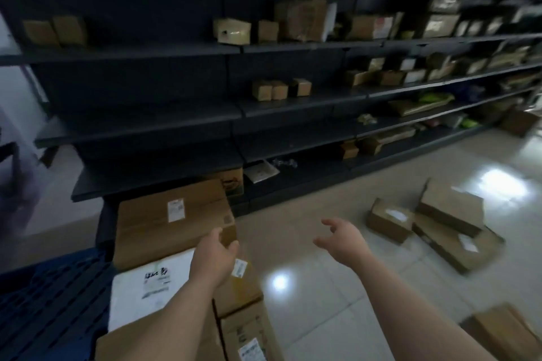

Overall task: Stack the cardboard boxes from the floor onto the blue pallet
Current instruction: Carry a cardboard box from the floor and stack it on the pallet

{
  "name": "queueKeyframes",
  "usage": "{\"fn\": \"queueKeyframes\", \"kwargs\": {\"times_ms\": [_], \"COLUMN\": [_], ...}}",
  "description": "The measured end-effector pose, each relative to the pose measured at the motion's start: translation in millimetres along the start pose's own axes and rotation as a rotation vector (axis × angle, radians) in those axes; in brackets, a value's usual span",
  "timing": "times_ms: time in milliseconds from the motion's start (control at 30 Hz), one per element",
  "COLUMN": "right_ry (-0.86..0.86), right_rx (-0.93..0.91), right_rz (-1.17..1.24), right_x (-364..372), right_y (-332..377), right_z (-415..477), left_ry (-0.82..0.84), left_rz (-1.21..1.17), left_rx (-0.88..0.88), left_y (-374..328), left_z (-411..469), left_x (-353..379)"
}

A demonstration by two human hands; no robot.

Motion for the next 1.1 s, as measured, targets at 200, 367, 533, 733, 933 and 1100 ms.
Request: {"fn": "queueKeyframes", "kwargs": {"times_ms": [200,367,533,733,933,1100], "right_ry": [-0.108,-0.168,-0.235,-0.282,-0.309,-0.331], "right_rx": [0.118,0.215,0.317,0.416,0.469,0.493], "right_rz": [0.059,0.074,0.102,0.191,0.166,0.189], "right_x": [-111,-194,-267,-312,-342,-355], "right_y": [-98,-191,-279,-361,-401,-412], "right_z": [-4,4,21,45,99,177], "left_ry": [0.121,0.224,0.346,0.464,0.504,0.51], "left_rz": [0.029,0.013,-0.043,-0.033,0.016,0.033], "left_rx": [0.106,0.198,0.242,0.239,0.26,0.261], "left_y": [-127,-233,-308,-357,-396,-431], "left_z": [-14,-28,-44,-50,-8,60], "left_x": [97,197,301,390,453,498]}}
Point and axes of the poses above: each hand's wrist, its own z-axis towards the middle knuckle, its own x-axis out of the palm, y = z × x, the point moved 8 cm from there along z, towards the middle knuckle, and after that the axes turned 1 degree about -y, right-handed, at the moved point
